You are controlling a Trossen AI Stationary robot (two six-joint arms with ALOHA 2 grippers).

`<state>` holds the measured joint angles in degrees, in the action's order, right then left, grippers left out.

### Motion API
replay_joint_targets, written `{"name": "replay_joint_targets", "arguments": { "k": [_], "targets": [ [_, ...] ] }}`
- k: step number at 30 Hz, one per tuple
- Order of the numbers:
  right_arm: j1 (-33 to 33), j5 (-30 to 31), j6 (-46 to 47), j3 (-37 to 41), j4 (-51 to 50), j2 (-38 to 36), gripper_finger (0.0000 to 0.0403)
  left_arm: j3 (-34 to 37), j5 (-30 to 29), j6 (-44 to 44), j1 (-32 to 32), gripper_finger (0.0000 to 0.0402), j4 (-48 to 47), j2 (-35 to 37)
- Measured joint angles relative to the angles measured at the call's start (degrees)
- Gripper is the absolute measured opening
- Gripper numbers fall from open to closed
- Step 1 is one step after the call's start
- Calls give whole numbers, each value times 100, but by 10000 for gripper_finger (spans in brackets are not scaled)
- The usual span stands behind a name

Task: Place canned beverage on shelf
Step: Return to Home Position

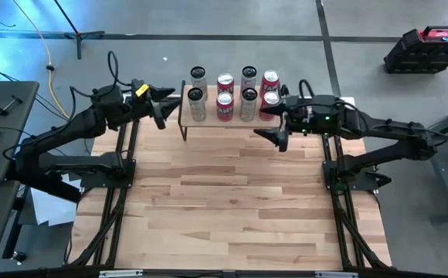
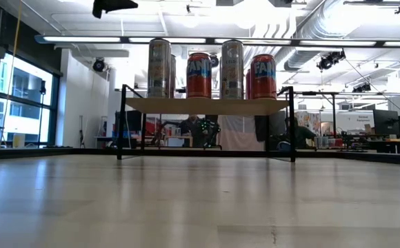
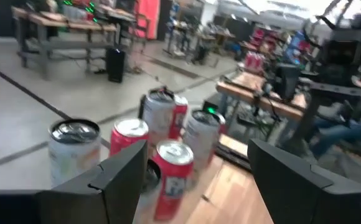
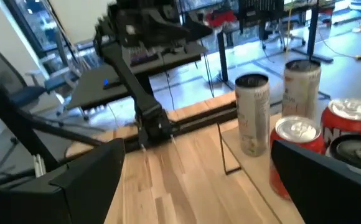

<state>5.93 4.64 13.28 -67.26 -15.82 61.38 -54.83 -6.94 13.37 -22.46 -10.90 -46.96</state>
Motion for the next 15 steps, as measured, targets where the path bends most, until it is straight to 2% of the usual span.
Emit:
{"name": "replay_joint_targets", "arguments": {
  "k": [5, 10, 12, 15],
  "targets": [
    [0, -67, 364, 0, -19, 336, 385, 0, 66, 8, 135, 266, -374, 98],
    [-89, -188, -105, 0, 92, 526, 377, 0, 97, 6, 261, 266, -740, 182],
    [-225, -80, -214, -1, 136, 510, 362, 0, 311, -4, 309, 266, -1074, 204],
    [-489, -43, -485, -51, 115, 444, 324, 0, 1028, -265, 315, 266, -1802, 203]
  ]
}}
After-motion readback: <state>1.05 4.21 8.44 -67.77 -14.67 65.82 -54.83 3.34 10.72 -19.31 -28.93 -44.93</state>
